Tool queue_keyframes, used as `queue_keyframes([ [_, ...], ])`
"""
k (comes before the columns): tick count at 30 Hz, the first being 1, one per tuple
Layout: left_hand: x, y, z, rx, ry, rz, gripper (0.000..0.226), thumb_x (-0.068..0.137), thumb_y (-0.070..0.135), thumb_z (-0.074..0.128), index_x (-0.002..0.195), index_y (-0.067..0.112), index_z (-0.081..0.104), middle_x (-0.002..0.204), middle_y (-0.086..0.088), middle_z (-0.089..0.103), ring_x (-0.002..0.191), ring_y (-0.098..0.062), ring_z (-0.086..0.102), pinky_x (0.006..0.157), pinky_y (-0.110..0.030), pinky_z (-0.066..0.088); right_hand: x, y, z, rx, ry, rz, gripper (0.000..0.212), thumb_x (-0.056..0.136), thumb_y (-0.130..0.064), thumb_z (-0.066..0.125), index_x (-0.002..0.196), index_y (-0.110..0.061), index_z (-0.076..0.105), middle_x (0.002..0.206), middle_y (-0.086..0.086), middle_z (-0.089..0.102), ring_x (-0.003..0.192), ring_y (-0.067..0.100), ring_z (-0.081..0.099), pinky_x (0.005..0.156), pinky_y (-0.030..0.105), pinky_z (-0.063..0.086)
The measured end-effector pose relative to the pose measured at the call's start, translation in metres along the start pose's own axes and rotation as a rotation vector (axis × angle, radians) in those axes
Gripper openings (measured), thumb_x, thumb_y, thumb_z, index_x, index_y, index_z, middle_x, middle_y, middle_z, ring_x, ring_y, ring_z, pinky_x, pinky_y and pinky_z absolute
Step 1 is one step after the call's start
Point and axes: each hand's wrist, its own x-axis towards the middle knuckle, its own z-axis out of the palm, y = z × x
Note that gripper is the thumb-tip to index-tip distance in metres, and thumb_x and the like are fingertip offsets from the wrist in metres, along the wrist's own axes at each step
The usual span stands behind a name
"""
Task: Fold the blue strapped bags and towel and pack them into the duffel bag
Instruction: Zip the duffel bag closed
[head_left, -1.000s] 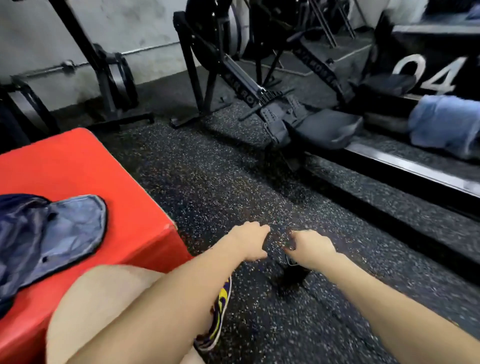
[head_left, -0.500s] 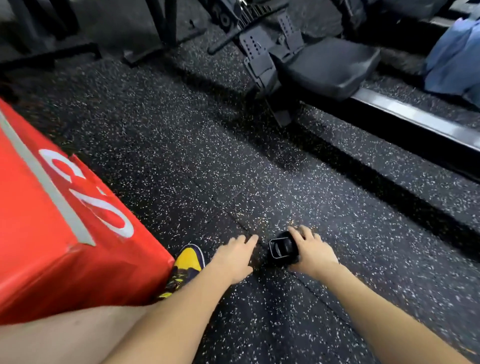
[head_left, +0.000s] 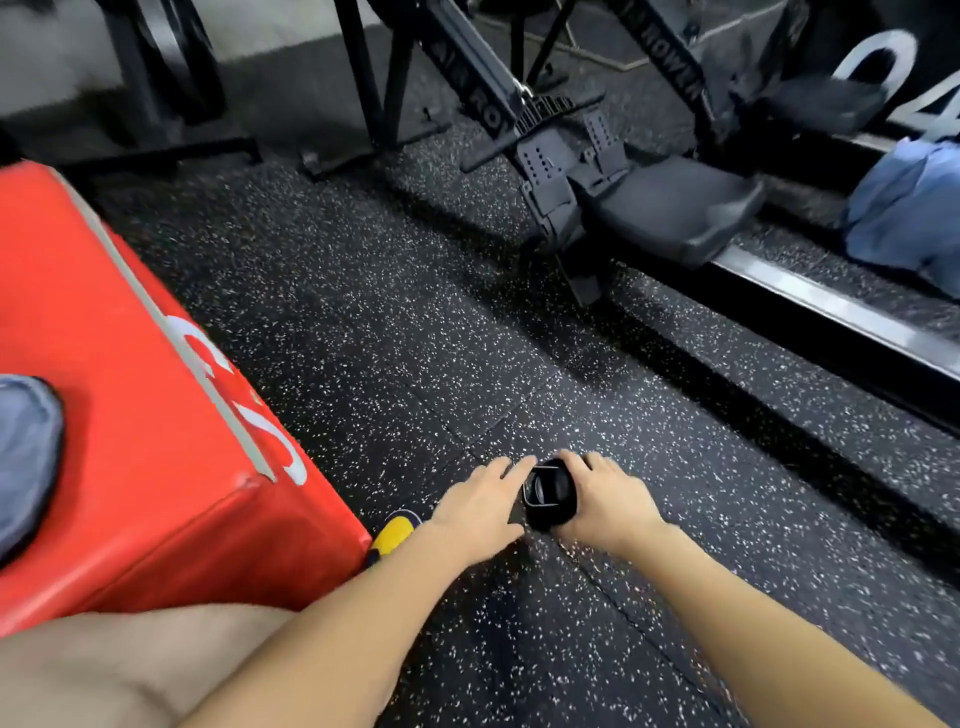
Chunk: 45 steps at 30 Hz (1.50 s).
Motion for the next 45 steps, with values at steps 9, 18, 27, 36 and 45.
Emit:
queue_keyframes([
  [9,-0.099,-0.033,-0.159,0.04,0.444,0.054,0.089,0.085,0.04,0.072,0.157,0.032,0.019,0.157,0.006,0.034,0.142,-0.018,0.036,0.109,-0.044,0.043,-0.041,-0.119,-0.156,0.005,0.355,-0.234,0.102,0.055,-0.071,0.071,0.144,-0.04,0.033,0.131,-0.01,0.053,0.125,0.018,0.052,0.095,0.04,0.052],
  [18,-0.273,-0.093,-0.283,-0.024,0.805,-0.029,0.085,0.075,0.032,0.082,0.148,0.02,0.04,0.138,-0.006,0.05,0.129,-0.022,0.047,0.109,-0.04,0.04,-0.089,-0.309,-0.267,0.036,0.496,-0.685,0.105,0.055,-0.064,0.081,0.145,-0.034,0.035,0.13,-0.007,0.055,0.12,0.015,0.054,0.098,0.035,0.048],
  [27,-0.407,-0.185,-0.272,-0.086,0.899,-0.241,0.08,0.067,0.03,0.086,0.14,0.027,0.054,0.128,0.005,0.061,0.119,-0.011,0.05,0.101,-0.024,0.036,-0.093,-0.468,-0.22,0.214,0.329,-0.928,0.099,0.05,-0.051,0.09,0.137,-0.035,0.045,0.121,-0.01,0.058,0.115,0.012,0.051,0.099,0.03,0.044],
  [36,-0.421,-0.254,-0.23,-0.382,0.918,-0.382,0.079,0.066,0.025,0.089,0.137,0.032,0.055,0.121,0.008,0.063,0.108,-0.007,0.06,0.098,-0.023,0.048,-0.044,-0.524,-0.149,0.437,0.175,-0.951,0.1,0.051,-0.049,0.093,0.137,-0.041,0.043,0.124,-0.014,0.059,0.113,0.006,0.055,0.098,0.026,0.045],
  [45,-0.419,-0.281,-0.225,-0.569,0.994,-0.38,0.074,0.069,0.034,0.091,0.135,0.042,0.057,0.116,0.012,0.066,0.101,-0.002,0.065,0.095,-0.021,0.051,-0.028,-0.526,-0.161,0.511,0.129,-0.964,0.094,0.054,-0.041,0.095,0.133,-0.046,0.045,0.117,-0.031,0.059,0.107,-0.018,0.052,0.085,-0.001,0.036],
])
